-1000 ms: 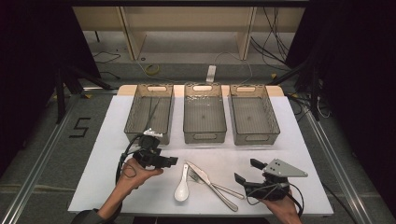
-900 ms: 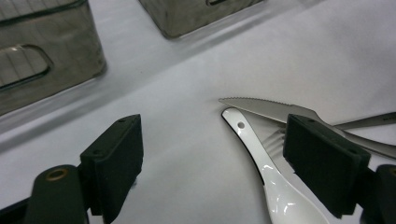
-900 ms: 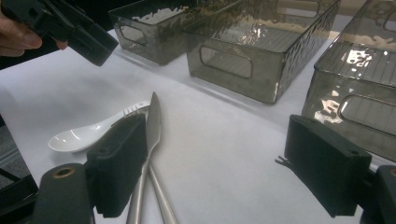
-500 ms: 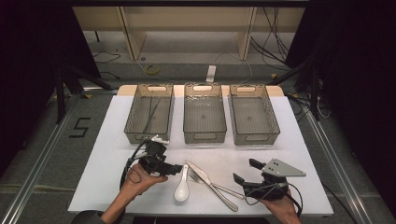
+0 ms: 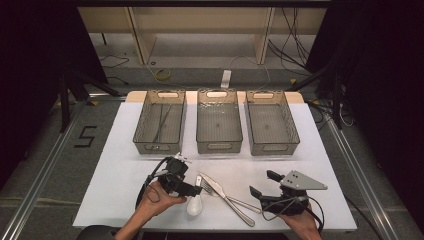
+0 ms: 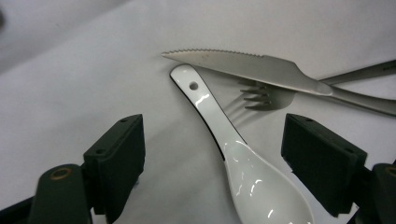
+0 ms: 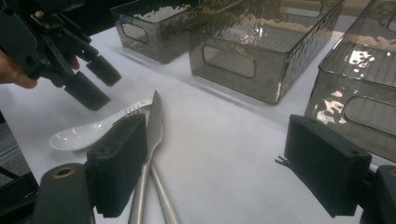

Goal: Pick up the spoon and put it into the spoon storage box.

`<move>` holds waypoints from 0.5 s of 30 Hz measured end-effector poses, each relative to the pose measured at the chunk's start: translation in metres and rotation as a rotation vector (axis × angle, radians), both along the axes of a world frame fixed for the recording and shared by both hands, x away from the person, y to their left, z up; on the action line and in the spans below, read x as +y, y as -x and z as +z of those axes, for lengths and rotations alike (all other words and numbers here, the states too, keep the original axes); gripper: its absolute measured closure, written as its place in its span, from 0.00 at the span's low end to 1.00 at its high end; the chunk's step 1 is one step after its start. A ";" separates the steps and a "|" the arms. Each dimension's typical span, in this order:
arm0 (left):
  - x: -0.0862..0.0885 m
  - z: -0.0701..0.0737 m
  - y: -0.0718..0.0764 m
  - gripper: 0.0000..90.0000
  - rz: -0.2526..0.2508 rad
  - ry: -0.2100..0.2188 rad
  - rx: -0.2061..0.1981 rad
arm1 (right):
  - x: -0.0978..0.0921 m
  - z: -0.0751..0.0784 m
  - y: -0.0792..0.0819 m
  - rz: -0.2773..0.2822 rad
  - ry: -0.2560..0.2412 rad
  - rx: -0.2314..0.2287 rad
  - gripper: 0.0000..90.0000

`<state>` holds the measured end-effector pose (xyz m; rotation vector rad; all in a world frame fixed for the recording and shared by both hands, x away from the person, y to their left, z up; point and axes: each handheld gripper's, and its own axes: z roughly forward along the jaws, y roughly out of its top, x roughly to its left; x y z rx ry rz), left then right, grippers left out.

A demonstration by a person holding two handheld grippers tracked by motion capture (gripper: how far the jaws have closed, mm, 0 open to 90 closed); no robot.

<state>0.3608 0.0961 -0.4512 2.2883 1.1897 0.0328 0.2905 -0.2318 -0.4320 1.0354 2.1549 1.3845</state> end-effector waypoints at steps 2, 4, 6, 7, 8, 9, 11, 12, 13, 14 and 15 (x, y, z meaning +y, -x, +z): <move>-0.003 -0.003 0.001 0.25 -0.003 -0.007 0.004 | 0.001 0.000 0.000 0.002 0.000 -0.001 0.25; -0.005 -0.006 0.001 0.26 -0.008 -0.021 0.012 | 0.001 0.000 0.000 0.004 0.002 -0.001 0.25; -0.007 -0.010 0.001 0.28 -0.016 -0.032 0.024 | 0.001 0.000 0.000 0.004 0.005 -0.001 0.25; -0.008 -0.011 0.001 0.29 -0.025 -0.040 0.024 | 0.001 0.000 0.000 0.006 0.003 -0.001 0.25; -0.010 -0.012 0.001 0.30 -0.028 -0.046 0.021 | 0.001 0.000 0.000 0.006 0.004 -0.001 0.25; -0.011 -0.012 0.002 0.31 -0.034 -0.053 0.021 | 0.001 0.000 0.000 0.007 0.004 -0.002 0.25; -0.014 -0.014 0.001 0.32 -0.043 -0.059 0.024 | 0.001 0.000 0.000 0.008 0.004 -0.001 0.25; -0.016 -0.014 0.001 0.33 -0.040 -0.057 0.022 | 0.001 0.000 0.000 0.008 0.004 -0.001 0.25; -0.016 -0.015 0.001 0.34 -0.044 -0.061 0.025 | 0.001 0.000 0.000 0.008 0.004 -0.002 0.25; -0.017 -0.016 0.001 0.35 -0.040 -0.058 0.024 | 0.001 0.000 0.000 0.008 0.005 -0.002 0.25; -0.018 -0.017 0.001 0.36 -0.042 -0.061 0.026 | 0.001 0.000 0.000 0.008 0.005 -0.001 0.25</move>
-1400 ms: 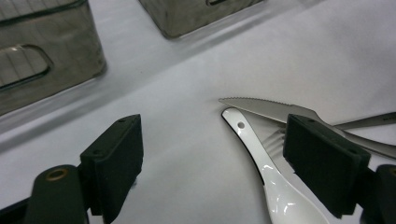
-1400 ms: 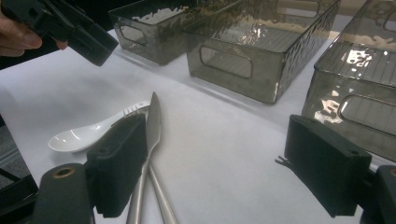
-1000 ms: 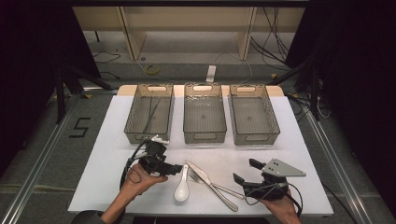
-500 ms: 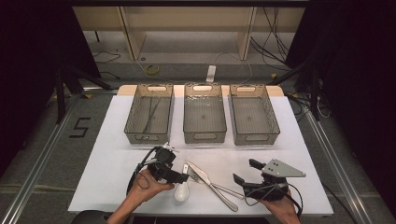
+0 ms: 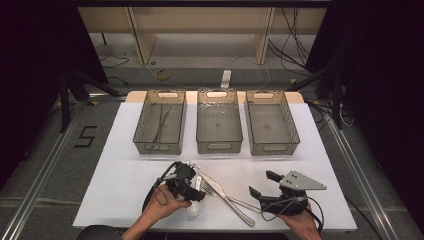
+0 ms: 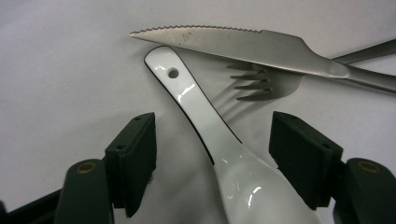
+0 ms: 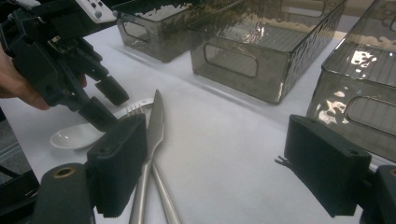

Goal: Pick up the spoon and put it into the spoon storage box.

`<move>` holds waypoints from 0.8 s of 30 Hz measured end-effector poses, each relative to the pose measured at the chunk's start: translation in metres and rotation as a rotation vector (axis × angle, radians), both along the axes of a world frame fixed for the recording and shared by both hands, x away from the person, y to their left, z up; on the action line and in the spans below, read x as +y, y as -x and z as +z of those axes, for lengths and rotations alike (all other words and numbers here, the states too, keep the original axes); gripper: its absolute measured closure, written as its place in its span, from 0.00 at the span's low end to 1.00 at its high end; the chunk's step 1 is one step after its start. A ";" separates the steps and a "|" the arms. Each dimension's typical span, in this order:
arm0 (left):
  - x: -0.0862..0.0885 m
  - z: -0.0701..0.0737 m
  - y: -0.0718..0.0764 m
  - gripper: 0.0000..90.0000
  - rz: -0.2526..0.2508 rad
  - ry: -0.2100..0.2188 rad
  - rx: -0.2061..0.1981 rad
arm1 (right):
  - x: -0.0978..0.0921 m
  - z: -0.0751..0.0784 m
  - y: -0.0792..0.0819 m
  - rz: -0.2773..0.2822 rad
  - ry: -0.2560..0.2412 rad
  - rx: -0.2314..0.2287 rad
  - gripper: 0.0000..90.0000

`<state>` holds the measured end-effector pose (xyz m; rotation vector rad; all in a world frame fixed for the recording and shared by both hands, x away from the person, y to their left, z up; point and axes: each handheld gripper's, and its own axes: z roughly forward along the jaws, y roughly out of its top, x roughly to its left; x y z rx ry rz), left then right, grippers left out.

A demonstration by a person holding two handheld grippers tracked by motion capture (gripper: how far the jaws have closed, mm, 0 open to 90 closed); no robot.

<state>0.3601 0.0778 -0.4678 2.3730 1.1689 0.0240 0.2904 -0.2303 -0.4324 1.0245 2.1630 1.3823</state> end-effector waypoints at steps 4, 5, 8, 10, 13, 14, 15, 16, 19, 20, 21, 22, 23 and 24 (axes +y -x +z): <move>-0.002 -0.001 0.001 0.39 -0.005 -0.025 -0.014 | 0.000 0.000 0.000 0.000 0.002 0.001 0.25; -0.002 -0.001 0.001 0.40 -0.007 -0.029 -0.016 | 0.000 0.000 0.000 0.001 0.002 0.001 0.25; -0.002 -0.001 0.001 0.43 -0.009 -0.041 -0.027 | 0.001 0.000 0.000 0.000 0.000 0.001 0.25; -0.003 -0.001 0.002 0.45 -0.009 -0.040 -0.030 | 0.001 0.000 0.000 0.000 0.003 0.002 0.25; -0.003 -0.001 0.003 0.49 -0.015 -0.055 -0.044 | 0.001 0.000 0.000 0.000 0.002 0.002 0.25; -0.003 -0.001 0.003 0.51 -0.018 -0.062 -0.049 | 0.001 0.000 0.000 0.000 0.002 0.003 0.25; -0.003 -0.001 0.003 0.54 -0.021 -0.068 -0.055 | 0.001 0.000 0.000 0.000 0.001 0.003 0.25; -0.002 -0.001 0.003 0.57 -0.023 -0.075 -0.061 | 0.001 0.000 0.000 -0.001 0.001 0.003 0.25; -0.002 -0.001 0.003 0.64 -0.033 -0.095 -0.079 | 0.001 0.000 0.000 0.000 0.001 0.003 0.25; -0.002 -0.001 0.003 0.66 -0.036 -0.102 -0.084 | 0.001 0.000 0.000 -0.001 0.001 0.003 0.25; -0.001 -0.001 0.003 0.68 -0.041 -0.108 -0.092 | 0.001 0.000 0.000 -0.002 0.001 0.004 0.25; -0.001 -0.001 0.003 0.70 -0.044 -0.108 -0.091 | 0.001 0.000 0.000 -0.003 0.003 0.005 0.25; 0.000 -0.001 0.002 0.72 -0.046 -0.108 -0.092 | 0.001 -0.001 0.000 -0.001 0.001 0.005 0.25; 0.001 -0.001 0.002 0.74 -0.046 -0.108 -0.091 | 0.001 -0.001 0.000 -0.002 -0.001 0.005 0.25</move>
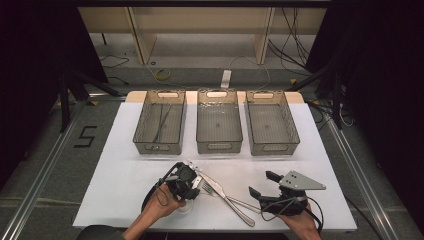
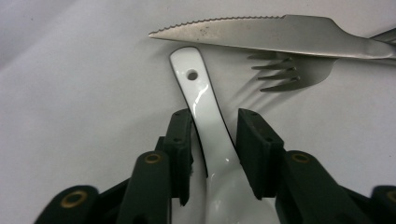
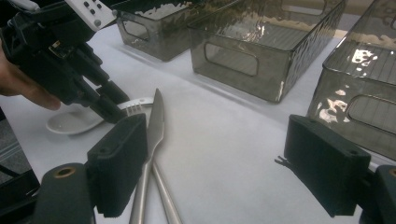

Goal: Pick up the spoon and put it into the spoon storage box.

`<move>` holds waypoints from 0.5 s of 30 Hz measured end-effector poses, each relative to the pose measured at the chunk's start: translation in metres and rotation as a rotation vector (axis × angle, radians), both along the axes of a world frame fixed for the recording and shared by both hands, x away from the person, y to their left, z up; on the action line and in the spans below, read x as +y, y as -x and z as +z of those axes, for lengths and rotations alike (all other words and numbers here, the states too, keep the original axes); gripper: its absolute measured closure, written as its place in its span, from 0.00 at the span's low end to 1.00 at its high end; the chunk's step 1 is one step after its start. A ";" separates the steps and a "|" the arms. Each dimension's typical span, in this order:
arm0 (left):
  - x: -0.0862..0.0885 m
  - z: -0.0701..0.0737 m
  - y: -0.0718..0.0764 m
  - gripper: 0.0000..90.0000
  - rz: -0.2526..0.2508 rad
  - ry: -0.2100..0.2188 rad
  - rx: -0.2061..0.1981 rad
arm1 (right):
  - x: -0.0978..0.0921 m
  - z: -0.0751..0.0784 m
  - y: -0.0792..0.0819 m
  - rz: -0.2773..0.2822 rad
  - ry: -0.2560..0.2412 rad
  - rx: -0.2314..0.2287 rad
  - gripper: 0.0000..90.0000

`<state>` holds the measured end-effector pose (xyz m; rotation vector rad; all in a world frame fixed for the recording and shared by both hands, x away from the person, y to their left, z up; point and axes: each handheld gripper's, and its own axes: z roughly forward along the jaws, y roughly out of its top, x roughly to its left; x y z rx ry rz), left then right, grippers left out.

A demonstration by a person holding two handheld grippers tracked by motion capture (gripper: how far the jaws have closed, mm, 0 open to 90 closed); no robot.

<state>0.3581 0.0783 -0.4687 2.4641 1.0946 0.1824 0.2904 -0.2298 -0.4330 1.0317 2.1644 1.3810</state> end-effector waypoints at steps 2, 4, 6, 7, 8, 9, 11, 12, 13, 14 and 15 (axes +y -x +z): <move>0.001 0.000 -0.001 0.78 -0.006 -0.002 0.000 | 0.000 0.000 0.000 0.000 0.000 0.000 0.25; 0.002 0.000 -0.002 0.81 -0.010 -0.002 0.000 | 0.000 0.000 0.000 0.000 0.001 0.000 0.25; 0.002 0.000 -0.002 0.82 -0.016 0.001 0.004 | -0.001 0.000 0.000 0.001 0.002 -0.002 0.25; 0.003 0.001 -0.003 0.82 -0.019 0.001 0.008 | -0.001 0.000 0.000 0.000 0.001 -0.003 0.25; 0.003 0.001 -0.003 0.82 -0.022 0.001 0.012 | -0.001 0.000 0.000 -0.002 0.001 -0.002 0.25; 0.003 0.001 -0.004 0.82 -0.024 0.002 0.012 | -0.001 0.000 0.000 -0.003 0.002 -0.001 0.25; 0.004 0.001 -0.004 0.83 -0.029 0.003 0.015 | -0.001 0.000 0.000 0.000 0.002 -0.004 0.25; 0.004 0.001 -0.005 0.83 -0.029 0.008 0.021 | -0.001 0.000 0.001 -0.001 0.000 -0.004 0.25; 0.005 0.001 -0.006 0.83 -0.028 0.013 0.021 | -0.001 0.000 0.001 -0.001 0.001 -0.004 0.25; 0.005 0.001 -0.006 0.83 -0.029 0.018 0.025 | -0.001 0.000 0.001 -0.002 0.003 -0.003 0.25; 0.006 0.001 -0.007 0.83 -0.031 0.021 0.033 | -0.001 0.000 0.001 -0.001 0.002 -0.003 0.25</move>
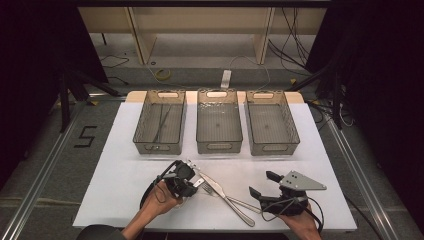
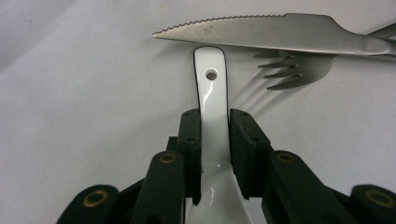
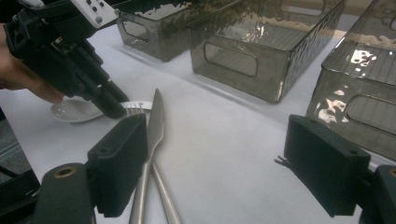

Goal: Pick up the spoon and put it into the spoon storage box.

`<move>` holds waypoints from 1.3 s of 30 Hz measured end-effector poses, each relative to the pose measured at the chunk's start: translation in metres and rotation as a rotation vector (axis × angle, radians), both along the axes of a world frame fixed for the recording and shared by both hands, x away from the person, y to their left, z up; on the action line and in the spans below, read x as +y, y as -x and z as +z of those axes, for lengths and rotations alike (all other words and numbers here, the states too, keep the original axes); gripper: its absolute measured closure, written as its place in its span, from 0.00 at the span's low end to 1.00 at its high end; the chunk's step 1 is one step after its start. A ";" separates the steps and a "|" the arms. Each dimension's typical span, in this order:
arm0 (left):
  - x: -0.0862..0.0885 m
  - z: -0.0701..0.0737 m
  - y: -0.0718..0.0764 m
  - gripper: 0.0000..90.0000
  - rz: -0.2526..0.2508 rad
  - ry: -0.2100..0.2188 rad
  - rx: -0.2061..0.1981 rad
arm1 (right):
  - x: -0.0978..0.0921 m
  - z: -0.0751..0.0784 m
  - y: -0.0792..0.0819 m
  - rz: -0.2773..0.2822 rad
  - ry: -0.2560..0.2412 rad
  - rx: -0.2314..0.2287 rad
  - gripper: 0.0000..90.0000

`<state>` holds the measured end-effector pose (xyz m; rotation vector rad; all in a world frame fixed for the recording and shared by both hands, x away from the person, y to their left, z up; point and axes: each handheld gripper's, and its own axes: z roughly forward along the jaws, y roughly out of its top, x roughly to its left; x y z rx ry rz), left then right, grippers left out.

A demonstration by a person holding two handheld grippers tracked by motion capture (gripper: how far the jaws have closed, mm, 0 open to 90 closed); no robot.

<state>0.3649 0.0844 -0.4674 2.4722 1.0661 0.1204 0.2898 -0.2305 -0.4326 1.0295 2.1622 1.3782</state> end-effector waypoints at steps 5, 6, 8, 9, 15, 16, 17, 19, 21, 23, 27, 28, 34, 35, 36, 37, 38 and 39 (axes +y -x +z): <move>0.004 0.002 -0.001 0.83 -0.001 -0.005 0.002 | -0.001 0.000 0.000 0.002 -0.001 -0.002 0.25; 0.004 0.002 -0.002 0.83 0.004 0.004 0.002 | -0.001 0.000 0.000 0.002 -0.002 -0.002 0.25; 0.007 0.004 -0.003 0.83 0.003 0.002 0.004 | -0.001 0.001 0.000 0.004 -0.001 -0.002 0.25; 0.008 0.005 -0.004 0.83 0.011 0.013 0.005 | -0.001 0.001 0.000 0.003 0.001 -0.002 0.25; 0.021 0.011 -0.008 0.83 0.030 0.056 0.021 | -0.001 0.001 0.000 0.002 0.000 -0.002 0.25; 0.023 0.012 -0.008 0.83 0.035 0.058 0.024 | -0.001 0.001 0.000 0.002 0.001 -0.002 0.25; 0.024 0.012 -0.008 0.83 0.038 0.064 0.024 | -0.001 0.001 0.000 0.002 0.000 -0.002 0.25; 0.026 0.013 -0.009 0.83 0.043 0.071 0.026 | -0.001 0.001 0.001 0.001 -0.002 -0.004 0.25; 0.029 0.015 -0.009 0.83 0.043 0.077 0.018 | -0.001 0.001 0.000 0.001 -0.001 -0.004 0.25; 0.031 0.018 -0.009 0.83 0.041 0.081 0.006 | -0.001 0.001 0.000 0.001 -0.001 -0.002 0.25; 0.036 0.023 -0.009 0.83 0.047 0.099 -0.004 | -0.001 0.001 0.000 0.001 0.000 -0.003 0.25; 0.037 0.025 -0.009 0.84 0.056 0.109 -0.013 | -0.001 0.001 0.000 0.000 -0.001 -0.002 0.25; 0.046 0.037 -0.011 0.84 0.068 0.175 -0.029 | -0.001 0.001 0.000 0.001 -0.003 -0.002 0.25; 0.047 0.040 -0.012 0.84 0.067 0.186 -0.032 | -0.001 0.001 0.000 0.000 -0.003 0.000 0.25; 0.047 0.042 -0.013 0.84 0.070 0.201 -0.034 | -0.001 0.001 0.000 -0.001 -0.002 0.000 0.25; 0.048 0.044 -0.013 0.84 0.071 0.216 -0.037 | -0.001 0.000 0.000 -0.001 -0.004 0.002 0.25; 0.049 0.047 -0.014 0.84 0.071 0.233 -0.045 | -0.001 0.000 0.000 -0.002 -0.004 0.002 0.25; 0.050 0.050 -0.015 0.84 0.073 0.249 -0.050 | -0.001 0.000 0.000 -0.002 -0.004 0.002 0.25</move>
